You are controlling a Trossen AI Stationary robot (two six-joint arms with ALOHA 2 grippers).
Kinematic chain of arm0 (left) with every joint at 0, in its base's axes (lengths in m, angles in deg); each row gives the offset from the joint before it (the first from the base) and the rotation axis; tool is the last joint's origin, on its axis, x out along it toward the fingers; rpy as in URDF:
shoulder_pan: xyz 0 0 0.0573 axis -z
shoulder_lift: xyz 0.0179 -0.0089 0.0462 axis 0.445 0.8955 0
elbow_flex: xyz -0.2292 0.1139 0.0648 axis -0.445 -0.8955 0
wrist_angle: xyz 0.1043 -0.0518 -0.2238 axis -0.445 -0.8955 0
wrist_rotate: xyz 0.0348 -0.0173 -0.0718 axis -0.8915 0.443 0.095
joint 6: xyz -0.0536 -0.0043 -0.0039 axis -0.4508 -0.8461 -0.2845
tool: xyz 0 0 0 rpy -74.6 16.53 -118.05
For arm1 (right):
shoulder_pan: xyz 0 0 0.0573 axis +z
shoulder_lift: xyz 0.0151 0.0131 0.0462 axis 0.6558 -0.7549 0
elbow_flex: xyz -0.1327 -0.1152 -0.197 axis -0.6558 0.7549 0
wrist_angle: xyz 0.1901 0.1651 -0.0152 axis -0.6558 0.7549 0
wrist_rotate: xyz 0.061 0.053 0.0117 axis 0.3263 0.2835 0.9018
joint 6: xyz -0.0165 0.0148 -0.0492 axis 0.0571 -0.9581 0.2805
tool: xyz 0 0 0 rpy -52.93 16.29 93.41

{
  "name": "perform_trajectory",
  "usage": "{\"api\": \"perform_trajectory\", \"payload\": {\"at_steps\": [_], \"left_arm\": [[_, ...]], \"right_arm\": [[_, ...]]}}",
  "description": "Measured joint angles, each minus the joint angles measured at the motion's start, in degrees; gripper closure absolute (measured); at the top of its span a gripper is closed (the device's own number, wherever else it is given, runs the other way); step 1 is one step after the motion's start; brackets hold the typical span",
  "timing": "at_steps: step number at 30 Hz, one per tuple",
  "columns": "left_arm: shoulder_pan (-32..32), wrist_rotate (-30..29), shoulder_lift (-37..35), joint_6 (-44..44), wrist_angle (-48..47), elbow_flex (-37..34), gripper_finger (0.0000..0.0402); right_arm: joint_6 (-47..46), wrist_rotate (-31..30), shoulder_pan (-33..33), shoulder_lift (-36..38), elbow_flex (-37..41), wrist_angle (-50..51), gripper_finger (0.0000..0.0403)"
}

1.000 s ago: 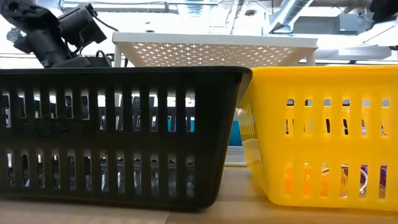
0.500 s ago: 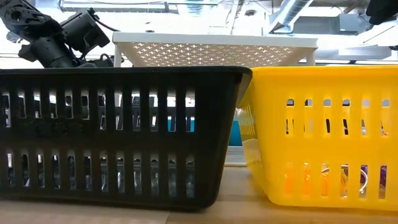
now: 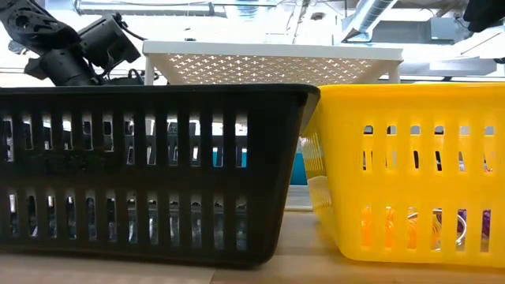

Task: Pick & Place Office Desk Supplies
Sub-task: Put the green spring keychain into the yellow bin

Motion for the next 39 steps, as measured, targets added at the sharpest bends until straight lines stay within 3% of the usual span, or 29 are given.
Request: {"api": "perform_trajectory", "payload": {"at_steps": [16, 31, 39], "left_arm": [[0.0, -0.9, 15.0, -2.2, 10.3, 0.3, 0.0321], [0.0, 0.7, 12.7, -8.8, 12.4, -0.1, 0.0391], [0.1, 6.1, 2.8, -12.3, 9.8, -0.1, 0.0394]], "right_arm": [[-0.7, 0.0, 0.0, 0.0, 0.0, -0.4, 0.0305], [-0.9, 0.0, 0.0, 0.0, 0.0, -0.4, 0.0305], [-0.9, 0.0, -0.1, 0.0, 0.0, 0.0, 0.0305]]}}
